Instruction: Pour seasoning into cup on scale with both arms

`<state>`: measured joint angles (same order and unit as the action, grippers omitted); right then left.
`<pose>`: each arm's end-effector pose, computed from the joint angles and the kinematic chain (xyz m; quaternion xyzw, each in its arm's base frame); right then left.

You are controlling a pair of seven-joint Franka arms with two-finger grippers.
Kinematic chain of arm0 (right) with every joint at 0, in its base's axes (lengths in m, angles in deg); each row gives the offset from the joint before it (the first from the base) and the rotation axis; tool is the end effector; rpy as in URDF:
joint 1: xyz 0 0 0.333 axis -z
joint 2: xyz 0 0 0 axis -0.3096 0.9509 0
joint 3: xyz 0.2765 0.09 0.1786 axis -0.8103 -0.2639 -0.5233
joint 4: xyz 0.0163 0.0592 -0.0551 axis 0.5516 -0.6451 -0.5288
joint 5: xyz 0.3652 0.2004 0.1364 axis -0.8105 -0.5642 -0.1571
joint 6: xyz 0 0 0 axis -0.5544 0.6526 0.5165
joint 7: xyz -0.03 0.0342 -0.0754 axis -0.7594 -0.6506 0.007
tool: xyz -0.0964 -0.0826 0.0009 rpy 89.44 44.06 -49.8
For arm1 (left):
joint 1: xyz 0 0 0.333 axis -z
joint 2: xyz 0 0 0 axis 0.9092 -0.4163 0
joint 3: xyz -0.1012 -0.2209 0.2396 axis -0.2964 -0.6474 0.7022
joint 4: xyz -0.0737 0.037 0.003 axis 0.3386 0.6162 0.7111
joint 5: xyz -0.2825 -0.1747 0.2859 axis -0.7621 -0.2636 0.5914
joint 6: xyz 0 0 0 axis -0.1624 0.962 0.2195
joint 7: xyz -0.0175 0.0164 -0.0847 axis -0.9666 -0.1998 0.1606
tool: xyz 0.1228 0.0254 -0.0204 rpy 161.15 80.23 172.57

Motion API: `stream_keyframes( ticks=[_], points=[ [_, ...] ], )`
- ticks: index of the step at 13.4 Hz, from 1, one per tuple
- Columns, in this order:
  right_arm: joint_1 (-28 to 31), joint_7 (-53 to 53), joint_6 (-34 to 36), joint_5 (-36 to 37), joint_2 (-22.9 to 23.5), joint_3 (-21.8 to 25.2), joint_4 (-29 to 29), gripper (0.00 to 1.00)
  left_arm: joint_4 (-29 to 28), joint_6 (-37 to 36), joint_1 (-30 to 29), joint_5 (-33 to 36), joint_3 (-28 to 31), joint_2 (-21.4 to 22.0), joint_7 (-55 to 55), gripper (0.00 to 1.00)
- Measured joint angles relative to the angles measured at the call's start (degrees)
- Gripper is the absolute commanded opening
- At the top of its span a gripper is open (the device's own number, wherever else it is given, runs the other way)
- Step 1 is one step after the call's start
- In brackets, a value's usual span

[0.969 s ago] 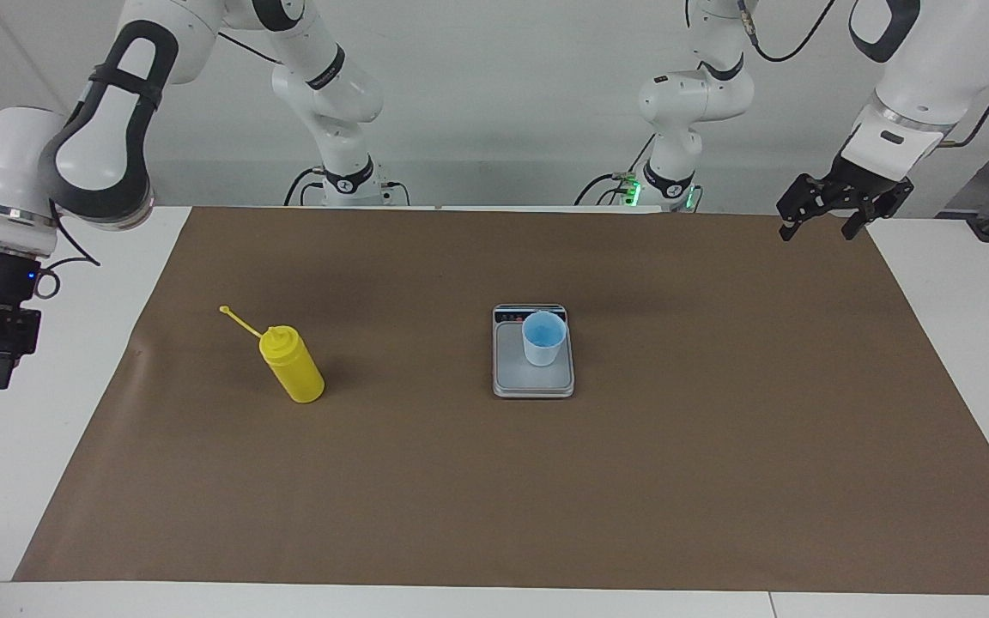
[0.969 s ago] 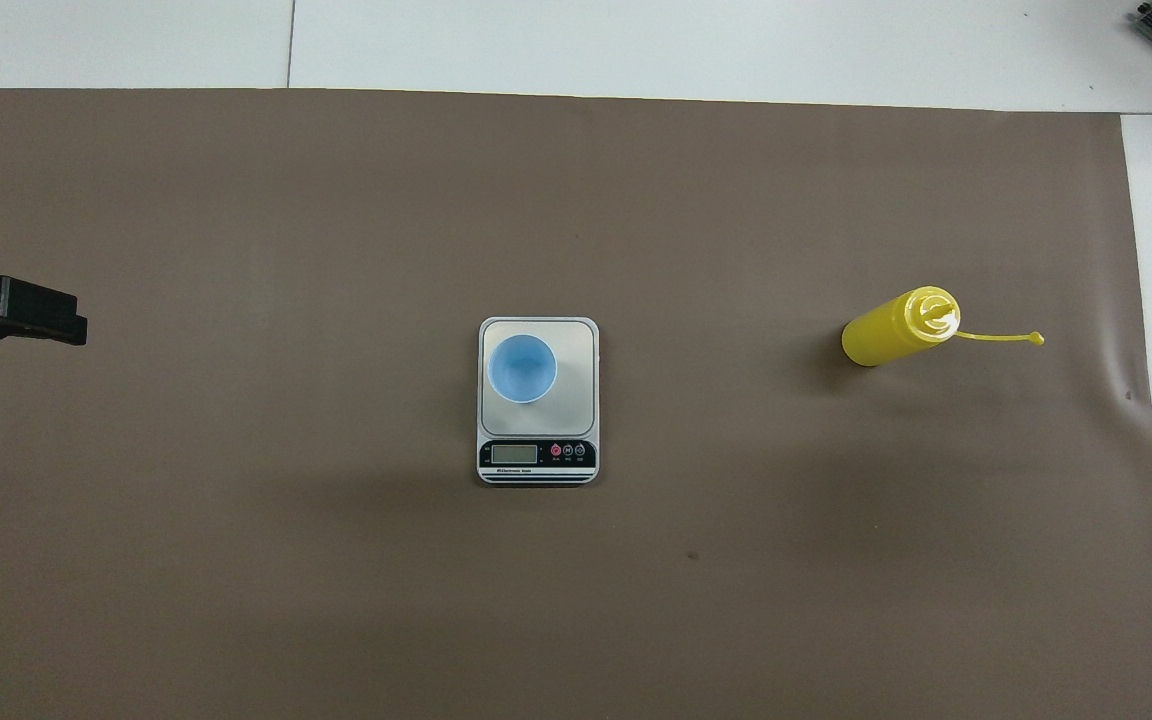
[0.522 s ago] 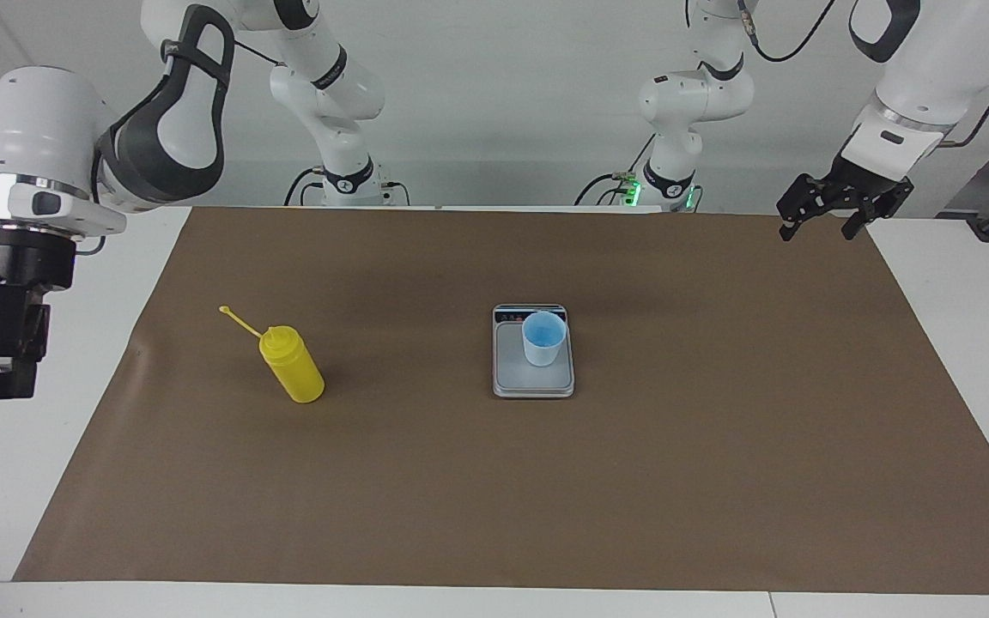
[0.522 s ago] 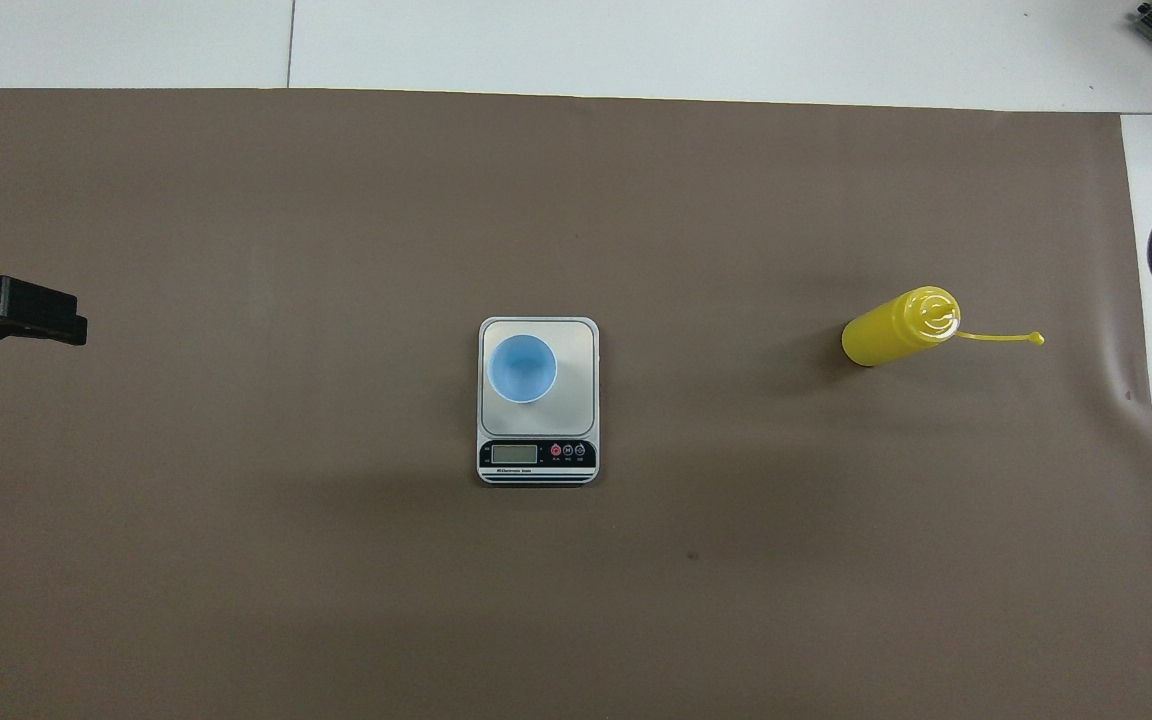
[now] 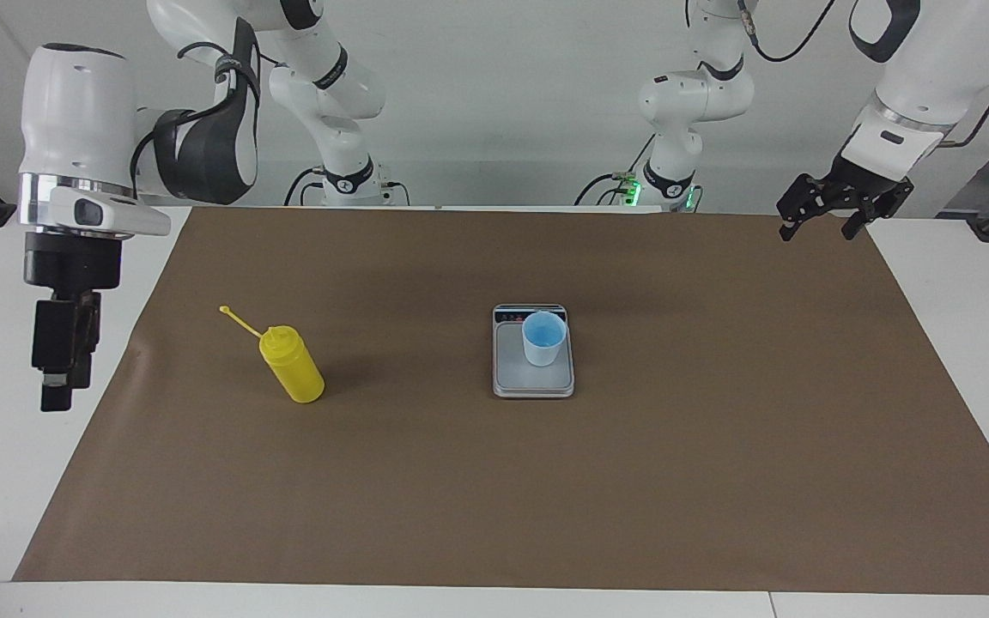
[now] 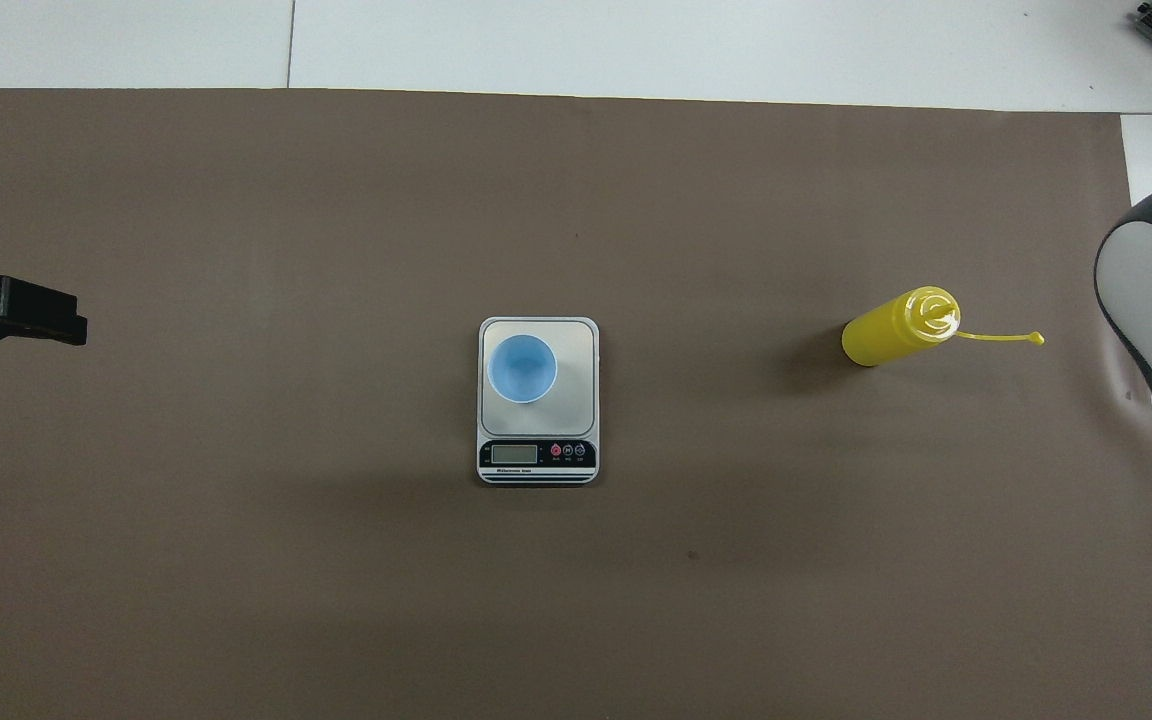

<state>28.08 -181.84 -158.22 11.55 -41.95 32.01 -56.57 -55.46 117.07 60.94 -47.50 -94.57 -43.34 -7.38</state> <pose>0.7642 -0.0607 0.6178 0.5406 0.7385 0.1693 0.3657 0.5866 -0.0359 0.6390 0.9999 -0.0069 0.0002 0.0102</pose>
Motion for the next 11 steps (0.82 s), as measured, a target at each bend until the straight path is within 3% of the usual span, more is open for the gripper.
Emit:
stream_keyframes(
  ticks=[6, 11],
  points=[
    [-3.4, 42.7, 21.3, 4.9, -1.2, -0.4, 3.6, 1.00, 0.0, 0.0, 0.0, 0.0, 0.0, 0.0, 0.0, 1.00],
    [-5.2, 71.6, 33.3, 4.9, -2.7, -0.9, 3.8, 1.00, 0.0, 0.0, 0.0, 0.0, 0.0, 0.0, 0.0, 1.00]
  ],
)
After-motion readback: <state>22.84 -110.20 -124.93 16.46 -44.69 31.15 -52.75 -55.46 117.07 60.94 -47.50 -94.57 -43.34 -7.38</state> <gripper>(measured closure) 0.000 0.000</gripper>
